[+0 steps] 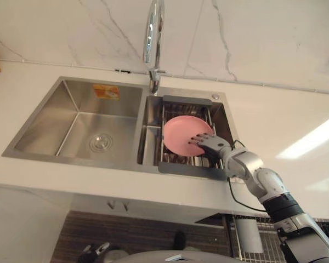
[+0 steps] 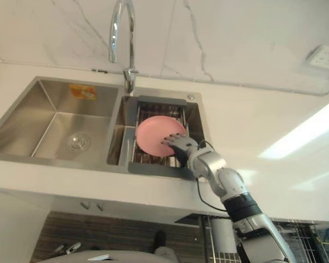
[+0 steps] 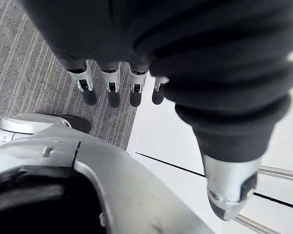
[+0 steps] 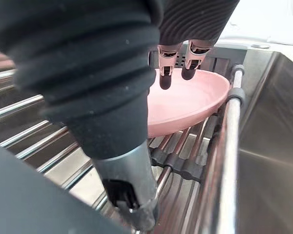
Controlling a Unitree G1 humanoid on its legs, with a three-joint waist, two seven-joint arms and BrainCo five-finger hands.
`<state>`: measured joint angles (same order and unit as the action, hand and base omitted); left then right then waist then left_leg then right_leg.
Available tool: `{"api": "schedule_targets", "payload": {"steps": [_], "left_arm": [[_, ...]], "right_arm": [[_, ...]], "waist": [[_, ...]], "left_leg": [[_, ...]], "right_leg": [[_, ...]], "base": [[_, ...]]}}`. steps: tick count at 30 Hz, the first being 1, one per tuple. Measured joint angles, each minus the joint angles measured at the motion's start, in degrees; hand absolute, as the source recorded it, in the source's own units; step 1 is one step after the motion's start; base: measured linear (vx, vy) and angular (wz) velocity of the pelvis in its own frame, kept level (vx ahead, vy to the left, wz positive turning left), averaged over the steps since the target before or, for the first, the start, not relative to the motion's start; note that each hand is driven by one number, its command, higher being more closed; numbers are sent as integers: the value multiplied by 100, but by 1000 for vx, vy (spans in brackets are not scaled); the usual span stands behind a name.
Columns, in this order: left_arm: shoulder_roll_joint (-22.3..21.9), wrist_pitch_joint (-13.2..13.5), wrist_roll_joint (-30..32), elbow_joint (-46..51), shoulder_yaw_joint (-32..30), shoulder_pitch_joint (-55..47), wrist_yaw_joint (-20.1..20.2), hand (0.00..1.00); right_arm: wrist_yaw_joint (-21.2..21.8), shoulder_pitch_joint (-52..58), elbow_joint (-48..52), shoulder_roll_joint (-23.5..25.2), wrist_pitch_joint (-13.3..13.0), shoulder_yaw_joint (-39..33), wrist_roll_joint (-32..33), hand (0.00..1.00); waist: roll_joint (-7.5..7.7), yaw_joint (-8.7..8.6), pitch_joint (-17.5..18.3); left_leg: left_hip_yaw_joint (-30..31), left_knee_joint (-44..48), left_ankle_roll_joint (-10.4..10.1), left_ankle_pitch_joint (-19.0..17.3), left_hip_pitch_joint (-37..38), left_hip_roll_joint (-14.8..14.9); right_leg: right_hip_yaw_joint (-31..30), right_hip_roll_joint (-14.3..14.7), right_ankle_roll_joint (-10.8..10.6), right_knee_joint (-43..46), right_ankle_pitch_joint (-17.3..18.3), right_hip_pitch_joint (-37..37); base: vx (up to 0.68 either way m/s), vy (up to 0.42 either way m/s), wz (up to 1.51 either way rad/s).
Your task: Walk over to the sink, pick up the cup, carry it to the dishwasher, place the cup inside the dishwasher, then close the dishwasher door
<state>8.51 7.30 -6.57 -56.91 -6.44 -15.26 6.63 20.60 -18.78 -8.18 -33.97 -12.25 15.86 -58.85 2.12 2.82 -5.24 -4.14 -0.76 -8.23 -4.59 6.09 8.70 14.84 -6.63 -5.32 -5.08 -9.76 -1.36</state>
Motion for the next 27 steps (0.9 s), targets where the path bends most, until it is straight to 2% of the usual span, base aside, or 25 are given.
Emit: {"api": "schedule_targets", "payload": {"steps": [3, 4, 9, 16, 18, 24, 27], "left_arm": [[0, 0, -3, 2, 8, -3, 0, 0], [0, 0, -3, 2, 32, -3, -1, 0], [-1, 0, -4, 3, 40, -8, -1, 0], [-1, 1, -5, 7, 55, -11, -2, 0], [-1, 2, -5, 9, 58, -10, -2, 0], [-1, 23, -4, 9, 57, -12, -10, 0], [-1, 33, -4, 9, 57, -12, -13, 0]], "right_arm": [[-17, 0, -161, 7, -1, 212, -9, 0], [-50, 0, -261, 36, 2, 223, -15, 100], [-603, -9, -425, 148, 23, 218, -334, 100], [-1478, -176, -776, 256, 34, 244, -1198, 100], [-1720, -182, -852, 254, 133, 250, -1368, 100], [-2534, -168, -855, 251, 294, 246, -1414, 100], [-2753, -168, -844, 251, 350, 191, -1404, 100]], "waist": [[2, 32, -1], [2, 35, -1], [2, 36, -3], [4, 69, -3], [6, 67, -5], [16, 48, -17], [11, 47, -25]], "left_leg": [[17, -9, 2, 5, 0, -2], [34, -31, 7, 25, 0, -5], [93, -34, 6, 34, -13, -6], [125, -37, 8, 35, -34, -7], [125, -38, 8, 35, -32, -5], [123, -37, 8, 36, -17, -4], [123, -38, 8, 35, -1, -3]], "right_leg": [[14, -5, -5, 0, 3, 7], [28, -10, -7, 0, 5, 8], [90, -18, -19, 0, 21, 31], [132, -23, -21, 0, 29, 33], [136, -21, -22, 0, 30, 38], [136, -20, -22, 0, 30, 45], [136, -19, -23, 0, 31, 70]], "base": [[0, 0, 2], [0, 0, 7], [-14, -4, 6], [-7, -2, 2], [0, 0, 0], [0, 0, 0], [0, 0, 0]]}}
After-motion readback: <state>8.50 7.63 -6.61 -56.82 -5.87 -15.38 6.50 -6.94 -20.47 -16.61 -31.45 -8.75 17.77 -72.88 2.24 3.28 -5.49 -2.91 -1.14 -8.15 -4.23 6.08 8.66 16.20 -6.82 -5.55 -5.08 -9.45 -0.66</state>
